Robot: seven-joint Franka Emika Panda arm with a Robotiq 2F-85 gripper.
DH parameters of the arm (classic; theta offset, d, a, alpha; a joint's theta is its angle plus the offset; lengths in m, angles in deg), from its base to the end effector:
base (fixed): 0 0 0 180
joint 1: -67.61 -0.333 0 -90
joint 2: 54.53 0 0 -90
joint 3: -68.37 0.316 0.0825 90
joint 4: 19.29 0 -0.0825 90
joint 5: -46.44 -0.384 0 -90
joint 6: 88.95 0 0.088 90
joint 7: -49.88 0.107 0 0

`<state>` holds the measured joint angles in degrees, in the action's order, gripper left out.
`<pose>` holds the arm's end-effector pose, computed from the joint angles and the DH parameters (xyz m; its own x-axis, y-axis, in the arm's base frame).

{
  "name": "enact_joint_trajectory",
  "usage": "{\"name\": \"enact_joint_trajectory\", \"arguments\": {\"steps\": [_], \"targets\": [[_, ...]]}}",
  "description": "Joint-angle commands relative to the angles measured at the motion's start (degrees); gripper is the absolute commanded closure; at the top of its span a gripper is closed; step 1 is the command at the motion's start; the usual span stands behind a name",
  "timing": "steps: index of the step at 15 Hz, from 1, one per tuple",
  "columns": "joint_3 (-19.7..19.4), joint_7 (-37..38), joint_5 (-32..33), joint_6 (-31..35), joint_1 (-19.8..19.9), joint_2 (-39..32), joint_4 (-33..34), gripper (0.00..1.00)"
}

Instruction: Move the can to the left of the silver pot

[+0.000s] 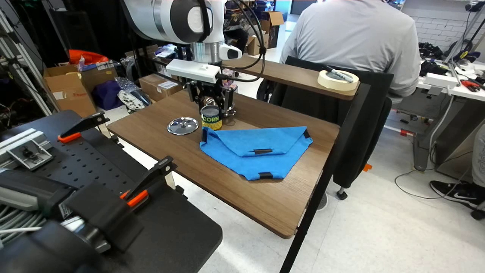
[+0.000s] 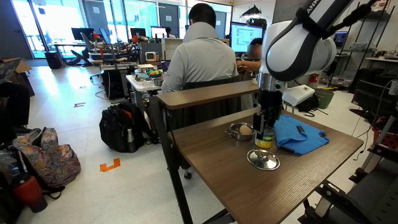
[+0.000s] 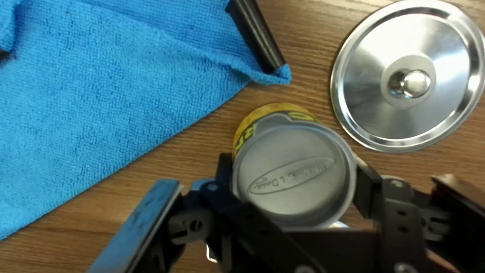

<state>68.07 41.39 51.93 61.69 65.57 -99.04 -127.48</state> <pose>0.6134 0.0210 0.0870 0.9645 0.2601 -0.0447 0.2620 -0.9642 0.0414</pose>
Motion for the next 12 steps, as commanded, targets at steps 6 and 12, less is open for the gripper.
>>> {"name": "enact_joint_trajectory", "arguments": {"steps": [6,12], "targets": [[0.03,0.15,5.13,1.10,-2.98,6.02,-6.71,0.54],[2.40,0.96,8.05,3.53,-7.87,12.31,-10.27,0.54]]}}
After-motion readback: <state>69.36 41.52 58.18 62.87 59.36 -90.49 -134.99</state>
